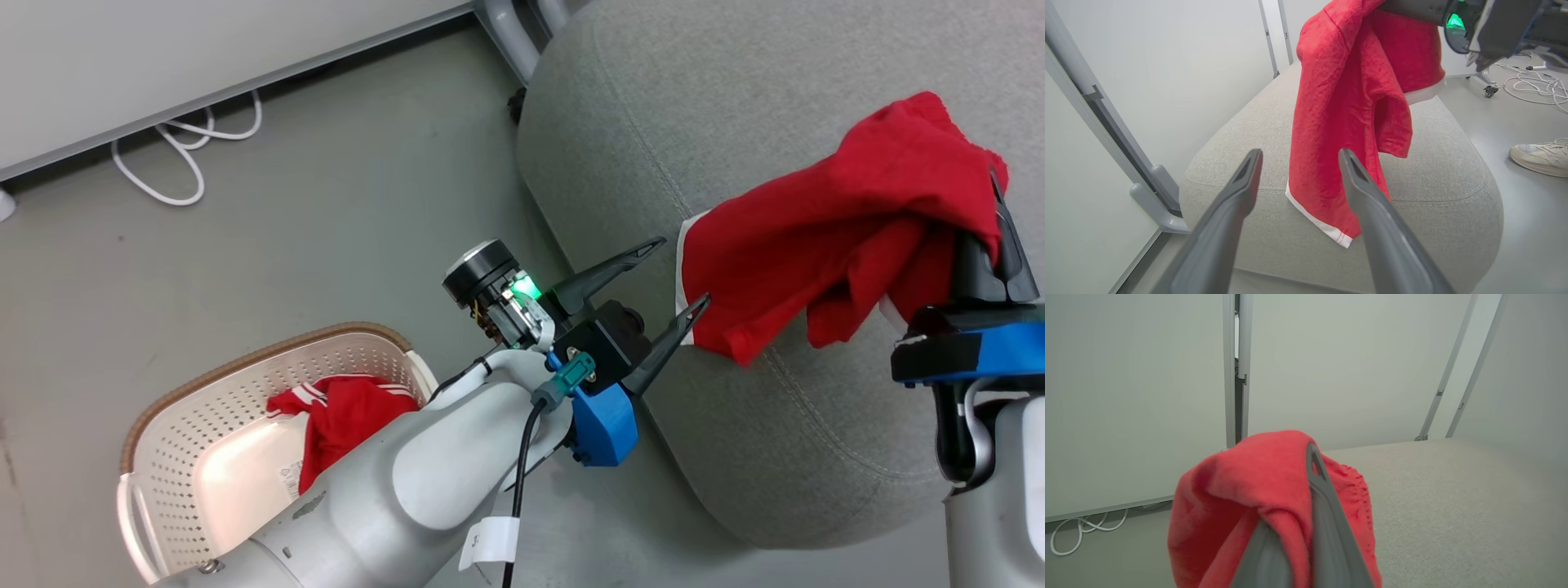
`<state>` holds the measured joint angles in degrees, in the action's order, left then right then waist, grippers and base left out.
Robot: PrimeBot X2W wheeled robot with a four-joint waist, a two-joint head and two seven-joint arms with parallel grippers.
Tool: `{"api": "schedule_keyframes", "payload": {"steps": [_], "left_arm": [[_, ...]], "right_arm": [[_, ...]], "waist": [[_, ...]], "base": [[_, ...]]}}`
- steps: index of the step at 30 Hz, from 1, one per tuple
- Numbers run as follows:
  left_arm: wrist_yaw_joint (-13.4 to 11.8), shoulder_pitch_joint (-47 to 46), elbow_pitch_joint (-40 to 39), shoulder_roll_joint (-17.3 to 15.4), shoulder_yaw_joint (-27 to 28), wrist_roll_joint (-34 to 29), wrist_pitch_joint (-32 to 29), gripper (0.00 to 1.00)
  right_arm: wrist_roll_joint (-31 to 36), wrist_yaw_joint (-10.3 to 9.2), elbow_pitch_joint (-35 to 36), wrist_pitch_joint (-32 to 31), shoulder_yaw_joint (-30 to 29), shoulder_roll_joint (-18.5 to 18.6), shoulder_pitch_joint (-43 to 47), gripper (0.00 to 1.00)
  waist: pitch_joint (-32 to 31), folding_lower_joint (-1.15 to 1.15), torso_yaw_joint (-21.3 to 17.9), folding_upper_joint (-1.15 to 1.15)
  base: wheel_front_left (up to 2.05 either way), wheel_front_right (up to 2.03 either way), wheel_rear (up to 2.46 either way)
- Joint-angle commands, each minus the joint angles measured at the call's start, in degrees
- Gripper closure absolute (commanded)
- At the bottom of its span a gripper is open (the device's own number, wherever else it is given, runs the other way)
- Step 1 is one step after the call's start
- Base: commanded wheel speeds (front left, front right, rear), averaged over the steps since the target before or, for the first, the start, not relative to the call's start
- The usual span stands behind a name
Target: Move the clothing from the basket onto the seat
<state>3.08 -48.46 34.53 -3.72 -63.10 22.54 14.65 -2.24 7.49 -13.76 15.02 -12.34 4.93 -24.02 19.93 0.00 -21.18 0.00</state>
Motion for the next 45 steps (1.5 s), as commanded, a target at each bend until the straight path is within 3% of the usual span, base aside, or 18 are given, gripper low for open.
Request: {"api": "schedule_keyframes", "payload": {"steps": [1, 12, 21, 27, 33, 40, 45], "left_arm": [[0.3, -0.4, -0.2, -0.3, -0.3, -0.4, -0.2, 0.0], [0.2, -0.8, -0.5, 0.0, -1.6, 0.1, -0.2, 0.0], [-0.4, -2.9, -1.4, -0.7, -1.5, -0.3, -0.6, 0.0], [-0.6, -5.4, -2.5, -1.5, -1.6, -1.2, -1.8, 0.0], [-1.0, -9.8, -4.6, -2.8, -1.7, -2.8, -3.7, 0.0], [-1.4, -14.4, -7.5, -4.1, -1.9, -4.8, -5.6, 0.0], [-2.0, -16.2, -9.4, -4.8, -1.9, -5.4, -6.6, 0.0]], "right_arm": [[-0.3, 0.01, 0.6, 0.2, -0.7, -0.4, 1.0, 1.0], [-0.8, 0.01, 1.6, 0.2, -3.0, -1.5, 2.9, 1.0], [-0.8, 0.01, 3.7, 0.2, -2.9, 0.2, -4.2, 1.0], [-1.4, 0.01, 4.6, 0.2, -4.4, 4.0, -12.3, 1.0], [-2.8, 0.01, 3.1, 0.2, -11.2, 11.2, -24.0, 1.0], [-3.8, 0.01, -2.9, 0.2, -18.9, 19.5, -32.5, 1.0], [-2.1, 0.01, -8.6, 0.2, -21.9, 21.7, -32.7, 1.0]], "waist": [[0.7, 0.0, -1.1, 0.0], [1.3, 0.0, -2.5, 0.0], [4.2, 0.0, -2.1, 0.0], [8.7, 0.0, -1.1, 0.0], [16.0, 0.0, 0.9, 0.0], [23.3, 0.0, 2.7, 0.0], [26.6, 0.0, 3.5, 0.0]], "base": [[0.0, 0.0, 0.0], [0.0, 0.0, 0.0], [0.0, 0.0, 0.0], [0.0, 0.0, 0.0], [0.0, 0.0, 0.0], [0.0, 0.0, 0.0], [0.0, 0.0, 0.0]]}}
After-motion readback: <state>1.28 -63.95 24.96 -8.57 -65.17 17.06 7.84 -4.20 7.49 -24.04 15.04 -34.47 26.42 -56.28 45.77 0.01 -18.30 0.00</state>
